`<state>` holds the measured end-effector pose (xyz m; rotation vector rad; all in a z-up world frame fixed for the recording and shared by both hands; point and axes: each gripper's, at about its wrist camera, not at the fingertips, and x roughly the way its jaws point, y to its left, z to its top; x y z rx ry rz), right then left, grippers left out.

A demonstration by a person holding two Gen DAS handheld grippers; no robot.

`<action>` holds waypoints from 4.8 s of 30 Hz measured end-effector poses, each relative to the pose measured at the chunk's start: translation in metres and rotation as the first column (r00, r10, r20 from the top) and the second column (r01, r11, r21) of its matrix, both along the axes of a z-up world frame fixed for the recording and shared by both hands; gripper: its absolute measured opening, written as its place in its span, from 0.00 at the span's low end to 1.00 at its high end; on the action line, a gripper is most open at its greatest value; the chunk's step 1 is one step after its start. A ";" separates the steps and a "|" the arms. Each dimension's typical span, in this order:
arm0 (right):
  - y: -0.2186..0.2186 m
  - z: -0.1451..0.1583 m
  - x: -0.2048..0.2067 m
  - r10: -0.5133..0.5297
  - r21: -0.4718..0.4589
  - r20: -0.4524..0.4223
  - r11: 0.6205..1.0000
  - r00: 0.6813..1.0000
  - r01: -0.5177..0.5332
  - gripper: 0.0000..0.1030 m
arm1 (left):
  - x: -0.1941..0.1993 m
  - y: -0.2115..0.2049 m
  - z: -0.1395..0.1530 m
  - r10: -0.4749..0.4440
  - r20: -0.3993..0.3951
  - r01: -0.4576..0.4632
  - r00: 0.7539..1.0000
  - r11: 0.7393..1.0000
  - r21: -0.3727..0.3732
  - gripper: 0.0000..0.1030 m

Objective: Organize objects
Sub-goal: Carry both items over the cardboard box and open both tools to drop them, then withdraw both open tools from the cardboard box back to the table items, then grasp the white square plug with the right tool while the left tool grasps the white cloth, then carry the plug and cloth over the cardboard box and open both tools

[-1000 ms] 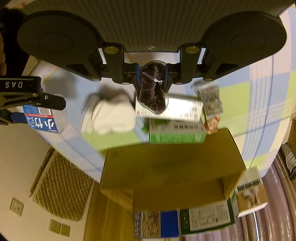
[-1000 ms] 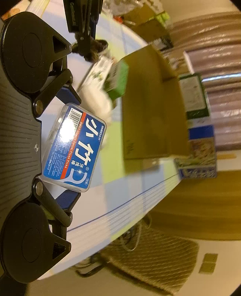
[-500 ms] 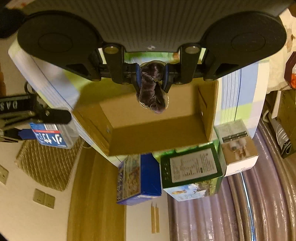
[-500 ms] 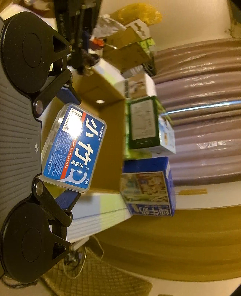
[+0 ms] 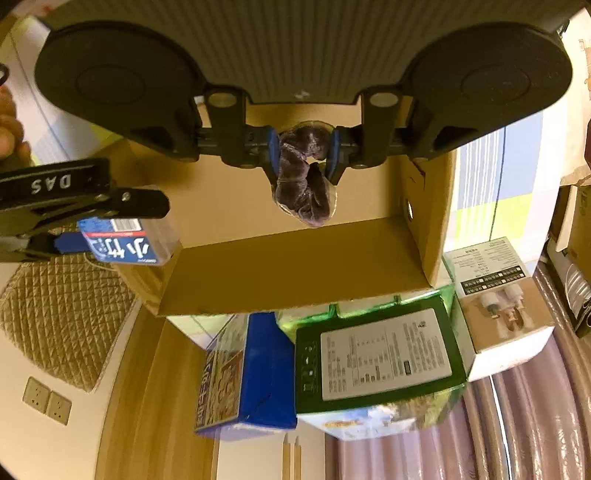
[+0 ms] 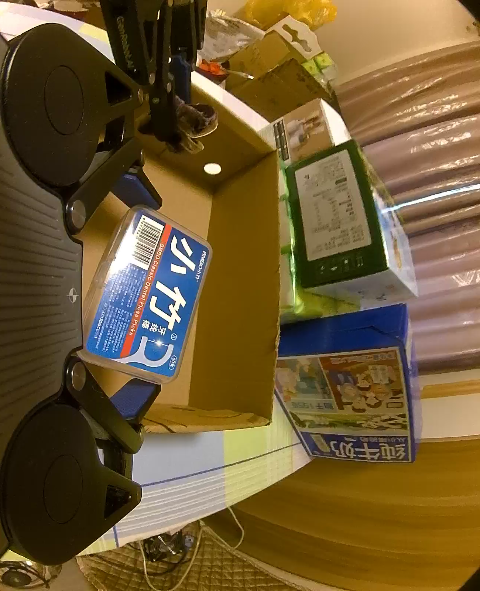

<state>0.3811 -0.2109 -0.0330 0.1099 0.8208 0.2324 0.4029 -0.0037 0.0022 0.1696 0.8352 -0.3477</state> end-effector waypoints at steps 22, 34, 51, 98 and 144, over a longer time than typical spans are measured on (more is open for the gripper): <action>-0.026 0.066 -0.064 -0.036 0.033 0.087 0.999 0.996 0.033 0.98 | -0.062 0.031 0.038 0.096 0.062 -0.091 0.993 0.993 -0.075 0.69; -0.017 0.066 -0.206 -0.009 0.044 0.087 0.999 0.996 0.005 0.98 | -0.199 0.045 0.055 0.133 0.086 -0.125 0.987 0.987 -0.098 0.86; -0.021 -0.013 -0.305 0.017 -0.019 0.101 1.000 0.995 -0.015 0.98 | -0.275 0.023 0.000 0.051 0.065 -0.050 0.997 0.998 -0.028 0.86; -0.048 -0.099 -0.203 0.238 -0.068 -0.004 0.969 0.971 -0.237 0.60 | -0.219 -0.076 -0.110 -0.445 0.077 0.426 0.892 0.886 0.181 0.50; -0.035 -0.020 -0.249 0.109 -0.018 0.075 0.994 0.991 -0.108 0.60 | -0.238 -0.027 -0.015 -0.074 0.056 0.078 0.996 0.994 -0.079 0.13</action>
